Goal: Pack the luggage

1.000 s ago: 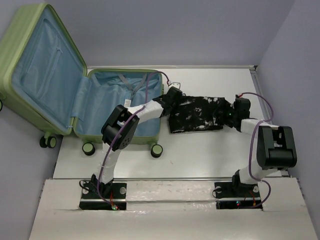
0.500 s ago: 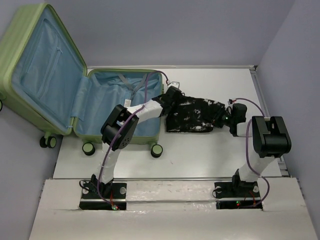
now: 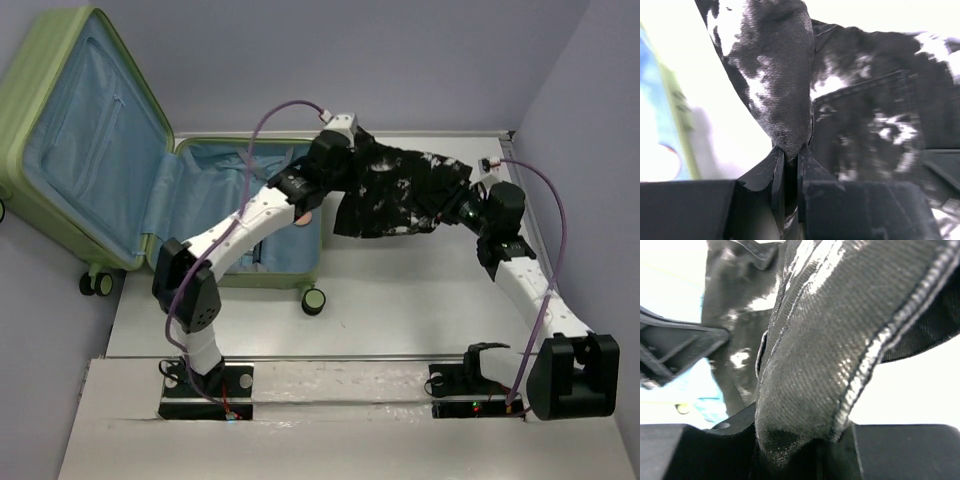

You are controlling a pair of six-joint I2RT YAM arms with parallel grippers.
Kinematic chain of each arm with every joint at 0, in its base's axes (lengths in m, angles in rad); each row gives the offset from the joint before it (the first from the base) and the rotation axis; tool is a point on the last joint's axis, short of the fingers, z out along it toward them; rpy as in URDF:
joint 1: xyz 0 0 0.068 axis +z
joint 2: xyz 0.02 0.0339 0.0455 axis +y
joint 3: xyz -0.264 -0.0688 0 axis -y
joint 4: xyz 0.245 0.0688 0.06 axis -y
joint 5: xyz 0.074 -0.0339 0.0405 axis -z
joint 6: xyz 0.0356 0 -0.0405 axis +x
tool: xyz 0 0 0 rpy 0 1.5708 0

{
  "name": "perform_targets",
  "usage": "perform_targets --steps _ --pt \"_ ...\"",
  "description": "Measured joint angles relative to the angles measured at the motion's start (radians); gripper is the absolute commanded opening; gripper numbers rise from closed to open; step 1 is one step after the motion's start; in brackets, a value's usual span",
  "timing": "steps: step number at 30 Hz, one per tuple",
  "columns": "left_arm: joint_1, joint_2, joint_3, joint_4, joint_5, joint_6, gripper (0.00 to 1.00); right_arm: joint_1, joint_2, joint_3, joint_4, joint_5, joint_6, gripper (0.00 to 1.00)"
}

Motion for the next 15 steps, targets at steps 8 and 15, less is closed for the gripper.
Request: perform_targets --steps 8,15 --pt "0.258 -0.326 -0.002 -0.113 0.048 -0.013 0.06 0.290 0.178 0.402 -0.054 0.121 0.014 0.07" --pt "0.661 -0.515 -0.192 -0.165 0.132 -0.015 0.99 0.566 0.629 0.855 -0.079 0.164 0.041 0.55"
